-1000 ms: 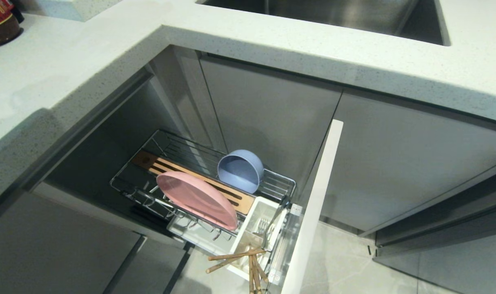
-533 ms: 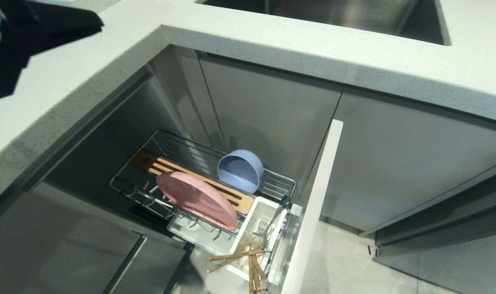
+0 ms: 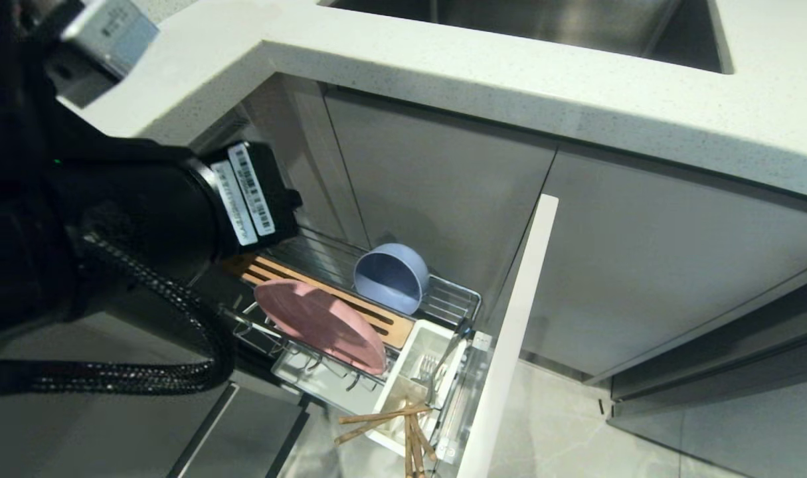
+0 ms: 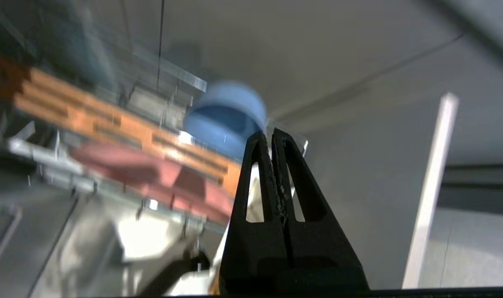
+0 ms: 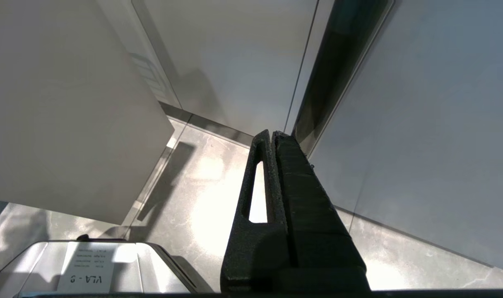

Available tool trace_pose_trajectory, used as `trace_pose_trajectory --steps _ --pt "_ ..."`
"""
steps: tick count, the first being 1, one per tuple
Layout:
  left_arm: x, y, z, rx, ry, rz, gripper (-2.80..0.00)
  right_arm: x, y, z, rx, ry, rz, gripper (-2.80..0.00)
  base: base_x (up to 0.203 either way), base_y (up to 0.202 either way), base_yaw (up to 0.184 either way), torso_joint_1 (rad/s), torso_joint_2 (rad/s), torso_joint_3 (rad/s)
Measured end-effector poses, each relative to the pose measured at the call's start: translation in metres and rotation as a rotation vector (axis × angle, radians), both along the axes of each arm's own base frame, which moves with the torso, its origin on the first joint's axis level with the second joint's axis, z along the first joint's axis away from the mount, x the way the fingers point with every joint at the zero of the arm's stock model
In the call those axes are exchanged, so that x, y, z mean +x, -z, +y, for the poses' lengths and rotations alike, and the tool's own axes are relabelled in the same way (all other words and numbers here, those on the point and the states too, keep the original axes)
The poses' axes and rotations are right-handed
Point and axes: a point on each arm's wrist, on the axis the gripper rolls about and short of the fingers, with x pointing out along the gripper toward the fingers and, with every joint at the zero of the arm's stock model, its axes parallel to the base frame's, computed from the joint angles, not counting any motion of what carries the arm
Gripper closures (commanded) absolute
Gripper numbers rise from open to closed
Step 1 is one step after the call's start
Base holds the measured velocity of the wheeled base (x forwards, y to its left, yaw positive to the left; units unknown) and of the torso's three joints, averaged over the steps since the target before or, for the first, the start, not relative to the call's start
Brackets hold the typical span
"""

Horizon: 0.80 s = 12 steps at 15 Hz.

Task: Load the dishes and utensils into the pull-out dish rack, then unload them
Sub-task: Take the plate out of the cupboard

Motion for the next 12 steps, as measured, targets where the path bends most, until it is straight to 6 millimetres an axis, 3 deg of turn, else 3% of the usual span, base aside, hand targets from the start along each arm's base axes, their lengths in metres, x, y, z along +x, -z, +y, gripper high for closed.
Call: trace_pose_trajectory --steps 4,6,7,12 --pt "0.005 0.026 -0.011 0.000 -0.117 0.187 0.00 0.000 0.000 0.000 0.000 0.000 0.000 0.00 0.000 0.000 0.000 0.000 0.00 0.000" --pt "0.009 0.032 -0.017 -0.018 -0.190 0.196 0.00 0.000 0.000 0.000 0.000 0.000 0.000 0.00 0.000 0.000 0.000 0.000 0.00 0.000" --pt "0.010 0.036 -0.018 -0.009 -0.211 0.199 -2.80 0.000 0.000 0.000 0.000 0.000 0.000 0.00 0.000 0.000 0.000 0.000 0.00 0.000" --pt "0.019 0.055 -0.031 -0.001 -0.292 0.206 -2.80 0.000 0.000 0.000 0.000 0.000 0.000 0.00 0.000 0.000 0.000 0.000 0.00 0.000"
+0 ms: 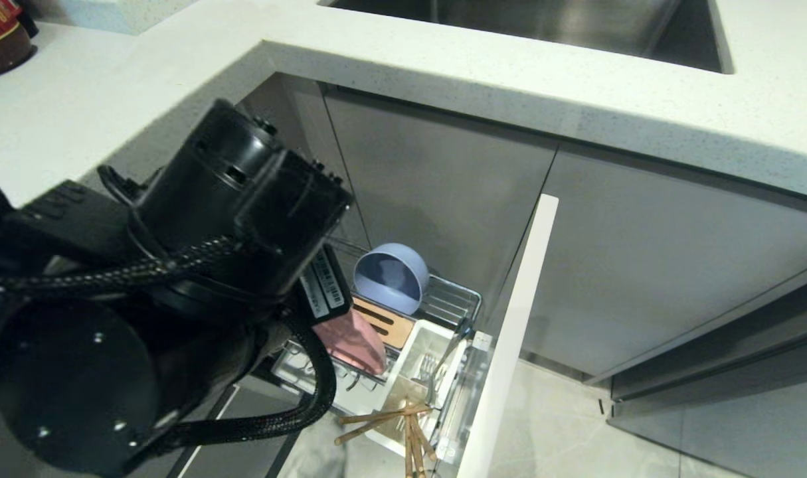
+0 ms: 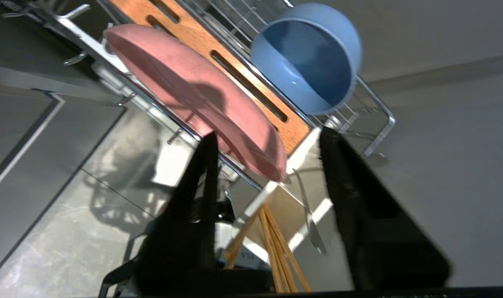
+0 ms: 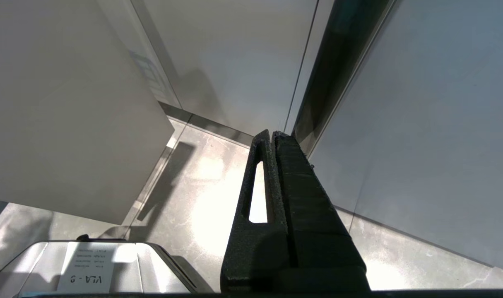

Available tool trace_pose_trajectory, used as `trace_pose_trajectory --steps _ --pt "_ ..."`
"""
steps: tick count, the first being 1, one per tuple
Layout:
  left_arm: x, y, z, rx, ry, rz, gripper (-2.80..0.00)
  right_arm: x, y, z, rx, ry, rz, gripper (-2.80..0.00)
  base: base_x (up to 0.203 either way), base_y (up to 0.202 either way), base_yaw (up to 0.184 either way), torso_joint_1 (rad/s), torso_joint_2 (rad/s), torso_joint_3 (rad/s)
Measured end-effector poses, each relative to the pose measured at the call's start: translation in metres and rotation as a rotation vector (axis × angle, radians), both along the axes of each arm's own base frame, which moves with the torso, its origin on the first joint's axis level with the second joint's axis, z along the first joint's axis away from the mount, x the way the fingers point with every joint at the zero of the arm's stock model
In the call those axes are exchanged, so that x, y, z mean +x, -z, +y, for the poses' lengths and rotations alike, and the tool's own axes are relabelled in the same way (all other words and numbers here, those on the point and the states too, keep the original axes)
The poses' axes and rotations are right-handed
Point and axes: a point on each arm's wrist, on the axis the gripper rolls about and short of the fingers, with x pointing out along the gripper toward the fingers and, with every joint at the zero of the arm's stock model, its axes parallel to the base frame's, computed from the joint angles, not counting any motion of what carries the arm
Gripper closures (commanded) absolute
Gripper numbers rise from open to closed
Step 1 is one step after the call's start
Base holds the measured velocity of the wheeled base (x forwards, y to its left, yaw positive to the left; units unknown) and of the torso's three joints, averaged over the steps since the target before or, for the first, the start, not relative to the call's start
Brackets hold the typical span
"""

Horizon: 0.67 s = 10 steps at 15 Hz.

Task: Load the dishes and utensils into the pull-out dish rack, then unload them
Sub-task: Take the plate out of the cupboard

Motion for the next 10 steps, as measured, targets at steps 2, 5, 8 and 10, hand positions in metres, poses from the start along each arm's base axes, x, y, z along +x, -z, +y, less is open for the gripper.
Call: trace_pose_trajectory --steps 2,5,8,10 --pt "0.006 0.011 -0.009 0.014 -0.028 0.012 -2.80 0.000 0.000 0.000 0.000 0.000 0.000 0.00 0.000 0.000 0.000 0.000 0.00 0.000" --pt "0.017 0.030 -0.019 0.064 -0.076 0.022 -2.80 0.000 0.000 0.000 0.000 0.000 0.000 0.00 0.000 0.000 0.000 0.000 0.00 0.000" --pt "0.035 0.047 -0.026 0.087 -0.141 0.027 -2.80 0.000 0.000 0.000 0.000 0.000 0.000 0.00 0.000 0.000 0.000 0.000 0.00 0.000" --pt "0.046 0.056 -0.030 0.083 -0.162 0.024 -2.80 0.000 0.000 0.000 0.000 0.000 0.000 0.00 0.000 0.000 0.000 0.000 0.00 0.000"
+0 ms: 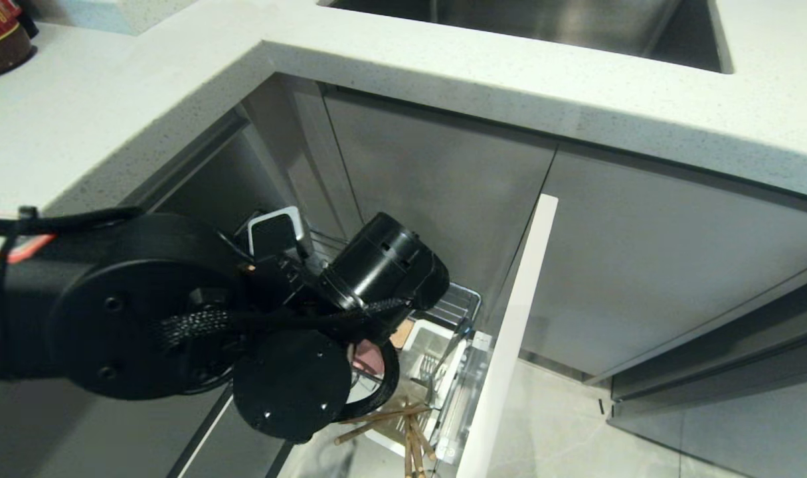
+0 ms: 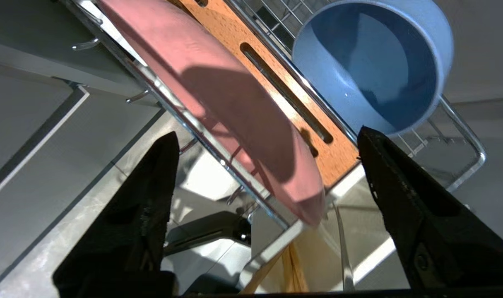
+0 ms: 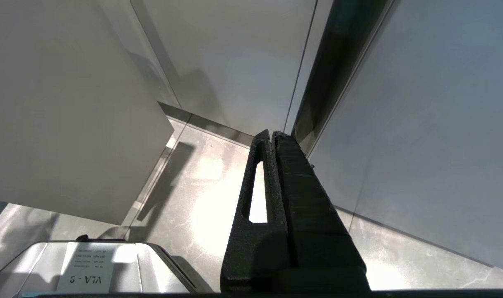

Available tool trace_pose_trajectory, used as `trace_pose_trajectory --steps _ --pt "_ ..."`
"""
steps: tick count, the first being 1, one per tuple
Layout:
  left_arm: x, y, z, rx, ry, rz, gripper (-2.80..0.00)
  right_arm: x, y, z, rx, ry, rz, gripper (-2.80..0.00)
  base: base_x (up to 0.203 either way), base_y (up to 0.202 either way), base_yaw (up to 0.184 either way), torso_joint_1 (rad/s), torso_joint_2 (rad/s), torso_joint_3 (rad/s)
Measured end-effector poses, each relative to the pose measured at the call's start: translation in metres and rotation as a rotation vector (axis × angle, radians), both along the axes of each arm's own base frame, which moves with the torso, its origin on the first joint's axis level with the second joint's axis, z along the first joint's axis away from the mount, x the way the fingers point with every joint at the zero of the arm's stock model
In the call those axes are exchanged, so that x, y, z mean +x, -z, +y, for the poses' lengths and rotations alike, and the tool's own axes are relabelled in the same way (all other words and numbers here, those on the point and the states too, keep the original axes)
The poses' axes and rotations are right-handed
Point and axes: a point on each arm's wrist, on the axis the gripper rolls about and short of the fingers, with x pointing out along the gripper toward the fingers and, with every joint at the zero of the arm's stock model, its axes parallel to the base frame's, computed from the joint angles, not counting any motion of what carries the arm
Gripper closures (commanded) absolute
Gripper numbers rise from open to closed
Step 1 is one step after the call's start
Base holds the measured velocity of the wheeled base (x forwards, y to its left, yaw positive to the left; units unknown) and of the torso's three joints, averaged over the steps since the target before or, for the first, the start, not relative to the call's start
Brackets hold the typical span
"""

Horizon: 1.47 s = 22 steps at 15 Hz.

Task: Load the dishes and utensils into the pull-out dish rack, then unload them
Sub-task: Take the plate out of the cupboard

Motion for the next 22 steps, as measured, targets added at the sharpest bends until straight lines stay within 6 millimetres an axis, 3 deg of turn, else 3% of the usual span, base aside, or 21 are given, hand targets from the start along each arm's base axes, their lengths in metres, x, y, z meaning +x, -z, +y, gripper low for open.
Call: trace_pose_trajectory --steps 8,9,22 --pt "0.021 0.013 -0.004 -0.017 -0.036 -0.024 -2.80 0.000 0.000 0.000 0.000 0.000 0.000 0.00 0.000 0.000 0.000 0.000 0.00 0.000" --pt "0.021 0.013 -0.004 -0.016 -0.038 -0.024 0.00 0.000 0.000 0.000 0.000 0.000 0.000 0.00 0.000 0.000 0.000 0.000 0.00 0.000" --pt "0.014 0.006 -0.004 -0.027 -0.016 -0.033 0.00 0.000 0.000 0.000 0.000 0.000 0.000 0.00 0.000 0.000 0.000 0.000 0.00 0.000"
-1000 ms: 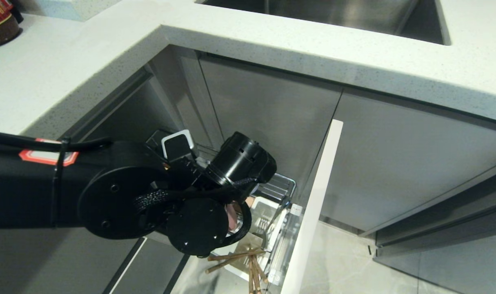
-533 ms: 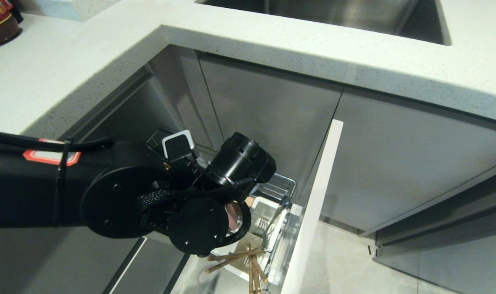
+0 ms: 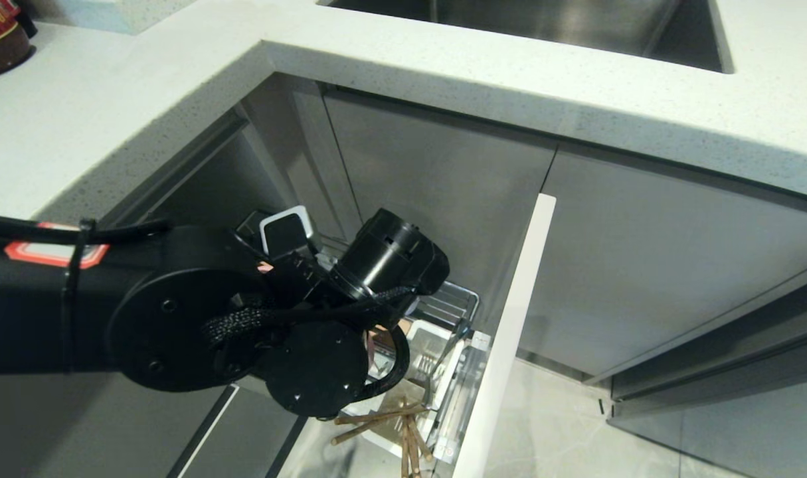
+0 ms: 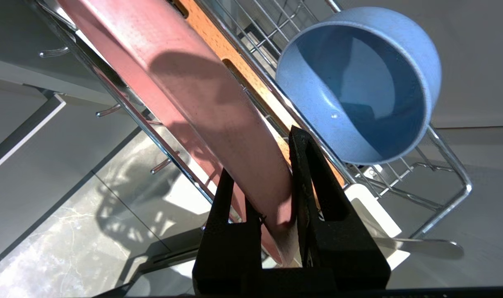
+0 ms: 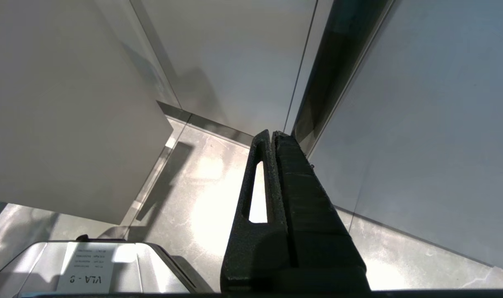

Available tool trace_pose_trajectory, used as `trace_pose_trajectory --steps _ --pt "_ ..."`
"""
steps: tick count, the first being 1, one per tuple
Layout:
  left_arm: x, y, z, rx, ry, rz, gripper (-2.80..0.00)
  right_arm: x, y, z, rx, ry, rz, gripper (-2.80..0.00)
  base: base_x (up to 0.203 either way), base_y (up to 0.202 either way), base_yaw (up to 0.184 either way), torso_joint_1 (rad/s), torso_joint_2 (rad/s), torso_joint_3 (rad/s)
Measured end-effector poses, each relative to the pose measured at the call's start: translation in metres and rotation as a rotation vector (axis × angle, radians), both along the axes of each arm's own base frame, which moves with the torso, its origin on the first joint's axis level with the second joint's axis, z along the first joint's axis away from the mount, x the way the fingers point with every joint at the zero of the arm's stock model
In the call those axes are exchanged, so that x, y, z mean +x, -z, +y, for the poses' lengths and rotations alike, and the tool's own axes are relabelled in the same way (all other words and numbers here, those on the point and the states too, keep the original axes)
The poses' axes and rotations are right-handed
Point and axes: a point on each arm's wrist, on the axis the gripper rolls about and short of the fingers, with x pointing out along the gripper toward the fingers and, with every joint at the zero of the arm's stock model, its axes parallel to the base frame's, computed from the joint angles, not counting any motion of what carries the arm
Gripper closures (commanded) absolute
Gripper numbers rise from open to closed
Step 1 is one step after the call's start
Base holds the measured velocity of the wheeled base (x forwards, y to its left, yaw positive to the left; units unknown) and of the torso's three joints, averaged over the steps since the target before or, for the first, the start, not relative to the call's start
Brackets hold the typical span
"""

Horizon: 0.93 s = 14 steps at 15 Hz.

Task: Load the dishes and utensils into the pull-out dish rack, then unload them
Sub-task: Take the plate out of the cupboard

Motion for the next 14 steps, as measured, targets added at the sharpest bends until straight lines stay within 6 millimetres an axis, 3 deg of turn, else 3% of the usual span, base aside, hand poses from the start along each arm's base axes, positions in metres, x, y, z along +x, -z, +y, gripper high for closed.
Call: trace_pose_trajectory --steps 6,10,14 --pt "-0.028 -0.033 0.007 -0.054 0.082 -0.055 0.00 0.000 0.000 0.000 0.000 0.000 0.000 0.00 0.000 0.000 0.000 0.000 0.00 0.000" --pt "-0.049 -0.073 0.026 -0.122 0.151 -0.119 0.00 0.000 0.000 0.000 0.000 0.000 0.000 0.00 0.000 0.000 0.000 0.000 0.00 0.000" --pt "-0.089 -0.117 0.052 -0.244 0.360 -0.160 0.00 0.000 0.000 0.000 0.000 0.000 0.000 0.00 0.000 0.000 0.000 0.000 0.00 0.000"
